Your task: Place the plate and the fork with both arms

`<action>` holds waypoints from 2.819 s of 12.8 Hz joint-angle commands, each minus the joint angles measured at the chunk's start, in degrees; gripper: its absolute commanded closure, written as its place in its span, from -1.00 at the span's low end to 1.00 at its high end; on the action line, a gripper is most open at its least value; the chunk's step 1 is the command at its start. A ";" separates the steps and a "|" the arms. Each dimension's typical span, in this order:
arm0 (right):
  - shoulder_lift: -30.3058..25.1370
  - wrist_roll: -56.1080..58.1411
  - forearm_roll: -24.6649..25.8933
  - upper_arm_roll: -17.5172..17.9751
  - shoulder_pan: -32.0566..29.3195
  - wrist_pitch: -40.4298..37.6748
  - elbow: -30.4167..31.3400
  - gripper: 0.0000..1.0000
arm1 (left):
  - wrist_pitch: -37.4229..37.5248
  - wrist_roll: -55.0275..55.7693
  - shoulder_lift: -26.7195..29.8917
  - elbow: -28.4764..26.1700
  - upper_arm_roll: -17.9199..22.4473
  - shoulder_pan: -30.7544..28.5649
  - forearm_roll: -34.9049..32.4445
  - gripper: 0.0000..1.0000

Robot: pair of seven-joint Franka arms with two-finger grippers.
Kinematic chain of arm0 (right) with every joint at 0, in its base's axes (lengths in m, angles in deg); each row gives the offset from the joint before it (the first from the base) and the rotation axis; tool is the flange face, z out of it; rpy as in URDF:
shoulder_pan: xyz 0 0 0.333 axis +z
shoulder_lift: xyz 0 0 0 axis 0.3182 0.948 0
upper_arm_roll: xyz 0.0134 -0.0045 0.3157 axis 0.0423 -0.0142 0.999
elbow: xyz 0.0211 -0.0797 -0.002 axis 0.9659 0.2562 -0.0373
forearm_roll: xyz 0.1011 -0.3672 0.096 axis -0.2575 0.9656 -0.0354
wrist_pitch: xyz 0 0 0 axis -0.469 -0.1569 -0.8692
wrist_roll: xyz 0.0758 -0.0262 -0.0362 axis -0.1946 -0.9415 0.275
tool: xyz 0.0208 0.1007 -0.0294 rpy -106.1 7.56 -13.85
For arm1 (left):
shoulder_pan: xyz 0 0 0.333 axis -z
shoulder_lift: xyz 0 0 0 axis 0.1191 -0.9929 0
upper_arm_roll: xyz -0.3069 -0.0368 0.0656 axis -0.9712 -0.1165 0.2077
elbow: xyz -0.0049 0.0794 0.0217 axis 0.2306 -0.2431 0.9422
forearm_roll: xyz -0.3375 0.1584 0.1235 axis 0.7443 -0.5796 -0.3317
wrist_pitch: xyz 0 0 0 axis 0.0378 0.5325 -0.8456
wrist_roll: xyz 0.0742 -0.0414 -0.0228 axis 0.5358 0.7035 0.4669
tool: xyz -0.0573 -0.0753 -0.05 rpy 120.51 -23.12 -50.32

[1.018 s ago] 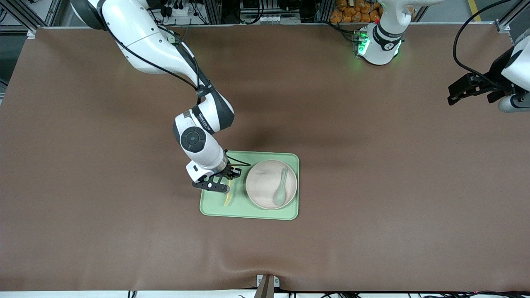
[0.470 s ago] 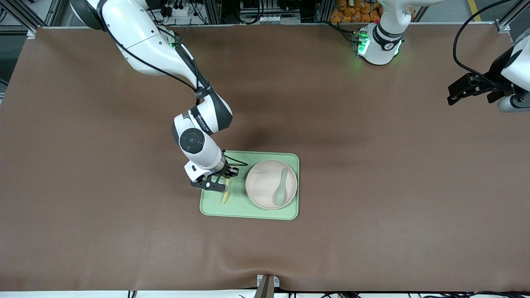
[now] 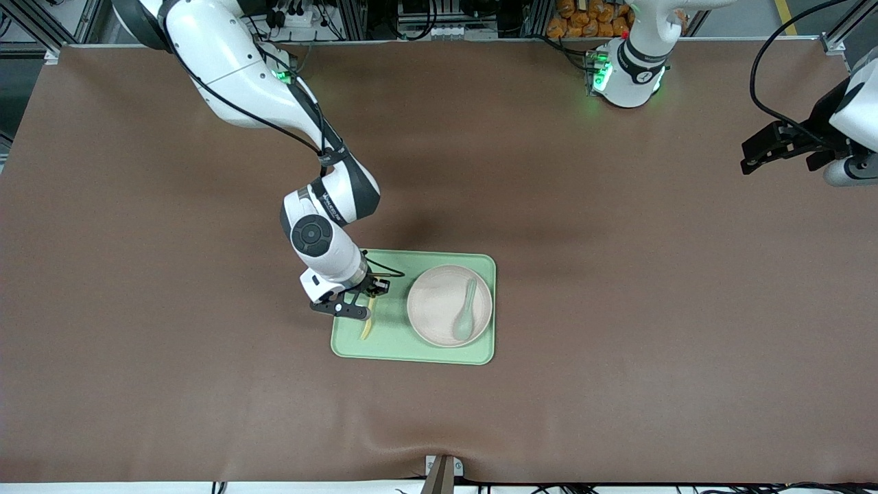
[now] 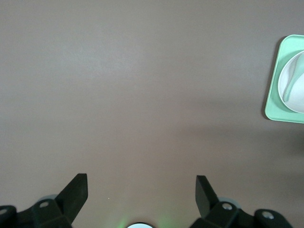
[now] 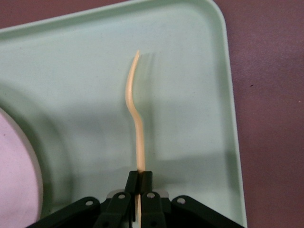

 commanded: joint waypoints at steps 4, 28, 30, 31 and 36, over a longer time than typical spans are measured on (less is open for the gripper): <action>-1.24 1.37 -0.41 0.75 -2.12 0.38 2.30 -1.00 | 0.07 -0.72 -0.25 0.64 -0.20 0.13 -1.40 -1.00; -37.09 38.71 0.29 -4.78 -25.06 -44.52 0.81 -1.00 | 0.07 -0.63 -0.25 0.47 -0.20 0.30 -1.40 -1.00; -37.98 38.90 0.47 -5.57 -25.06 -48.73 -4.09 -1.00 | 0.07 -0.55 -0.25 0.47 -0.20 0.30 -1.40 -1.00; -37.98 38.81 0.99 -5.57 -24.97 -50.84 -6.38 -1.00 | 0.07 -0.54 -0.25 0.47 -0.20 0.30 -1.40 -1.00; -38.16 38.11 4.86 -5.40 -24.62 -56.74 -10.44 -1.00 | 0.07 -0.63 -0.34 0.47 -0.20 0.22 -1.40 -1.00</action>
